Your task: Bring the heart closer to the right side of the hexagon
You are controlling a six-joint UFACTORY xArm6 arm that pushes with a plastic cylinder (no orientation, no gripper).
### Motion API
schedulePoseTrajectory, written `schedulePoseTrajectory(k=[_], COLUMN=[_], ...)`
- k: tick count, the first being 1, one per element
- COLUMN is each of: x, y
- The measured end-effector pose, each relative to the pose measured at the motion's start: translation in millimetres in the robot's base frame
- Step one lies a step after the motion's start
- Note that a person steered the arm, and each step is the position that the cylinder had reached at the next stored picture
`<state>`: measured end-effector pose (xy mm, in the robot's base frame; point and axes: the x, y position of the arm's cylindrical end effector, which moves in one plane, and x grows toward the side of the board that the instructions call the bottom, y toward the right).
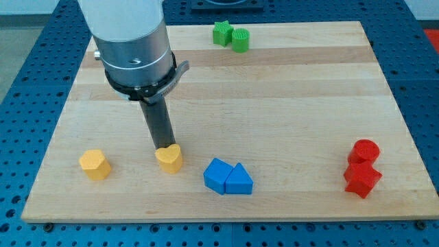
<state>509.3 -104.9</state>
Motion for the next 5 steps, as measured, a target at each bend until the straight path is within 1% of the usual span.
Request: schedulePoseTrajectory(k=[1, 2, 3, 4, 5], x=[-17, -15, 6, 21, 21], y=[23, 61, 71, 69, 49])
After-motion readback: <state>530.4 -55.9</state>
